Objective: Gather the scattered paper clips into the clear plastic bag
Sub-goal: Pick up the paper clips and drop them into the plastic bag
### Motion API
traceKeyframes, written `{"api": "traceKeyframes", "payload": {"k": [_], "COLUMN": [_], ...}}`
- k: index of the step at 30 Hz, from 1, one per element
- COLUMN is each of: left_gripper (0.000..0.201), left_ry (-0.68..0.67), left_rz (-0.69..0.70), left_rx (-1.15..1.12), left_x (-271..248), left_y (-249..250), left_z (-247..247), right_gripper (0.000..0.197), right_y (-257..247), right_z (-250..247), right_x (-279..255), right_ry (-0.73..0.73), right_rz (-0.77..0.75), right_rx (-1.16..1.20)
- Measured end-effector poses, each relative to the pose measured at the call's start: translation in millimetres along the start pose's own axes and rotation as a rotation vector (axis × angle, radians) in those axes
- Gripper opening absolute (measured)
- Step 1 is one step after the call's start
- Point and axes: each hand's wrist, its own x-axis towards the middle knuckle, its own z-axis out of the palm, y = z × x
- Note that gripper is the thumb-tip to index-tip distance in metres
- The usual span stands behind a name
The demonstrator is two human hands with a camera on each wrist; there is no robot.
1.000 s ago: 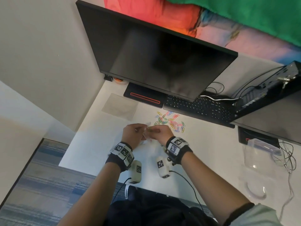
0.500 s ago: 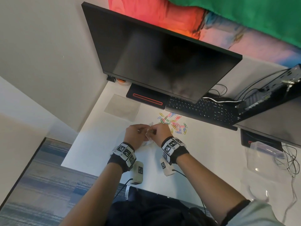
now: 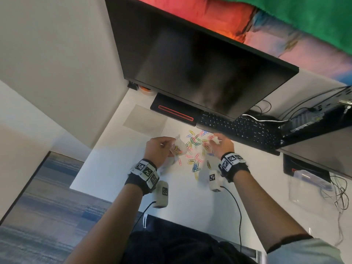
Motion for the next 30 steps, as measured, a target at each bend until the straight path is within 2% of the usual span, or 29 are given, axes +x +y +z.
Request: {"api": "traceKeyframes", "payload": {"k": [2, 4, 8, 13, 17, 19, 23, 24, 26, 28, 30], "left_gripper": [0.020, 0.020, 0.018, 0.017, 0.019, 0.022, 0.019, 0.018, 0.018, 0.019, 0.019], "left_ry": [0.013, 0.031, 0.052, 0.061, 0.053, 0.053, 0.049, 0.048, 0.045, 0.043, 0.043], "left_rz": [0.003, 0.006, 0.004, -0.004, -0.002, -0.008, -0.007, -0.008, -0.007, -0.007, -0.011], "left_rx": [0.002, 0.019, 0.009, 0.033, 0.026, 0.020, 0.035, 0.033, 0.033, 0.040, 0.038], "left_x": [0, 0, -4, -6, -5, -4, -5, -6, -8, -9, -9], "left_y": [0, -1, -1, -2, -1, 0, 0, 0, 0, 2, 2], "left_z": [-6, -12, -17, -18, -17, -16, -12, -12, -10, -8, -5], "right_gripper": [0.045, 0.050, 0.050, 0.052, 0.036, 0.026, 0.030, 0.026, 0.015, 0.011, 0.014], "right_y": [15, 19, 8, -8, -17, -18, -17, -17, -14, -7, -7], "right_z": [7, 21, 50, 76, 79, 77, 67, 63, 53, 42, 29], "right_x": [20, 32, 45, 42, 28, 28, 33, 32, 31, 26, 13], "right_ry": [-0.034, -0.066, -0.055, -0.094, -0.102, -0.131, -0.218, -0.217, -0.179, -0.177, -0.272], "right_rz": [0.106, 0.116, 0.003, -0.234, -0.378, -0.415, -0.396, -0.352, -0.213, -0.021, 0.159], "right_rx": [-0.139, -0.213, -0.440, -0.556, -0.605, -0.615, -0.661, -0.618, -0.377, 0.016, 0.481]}}
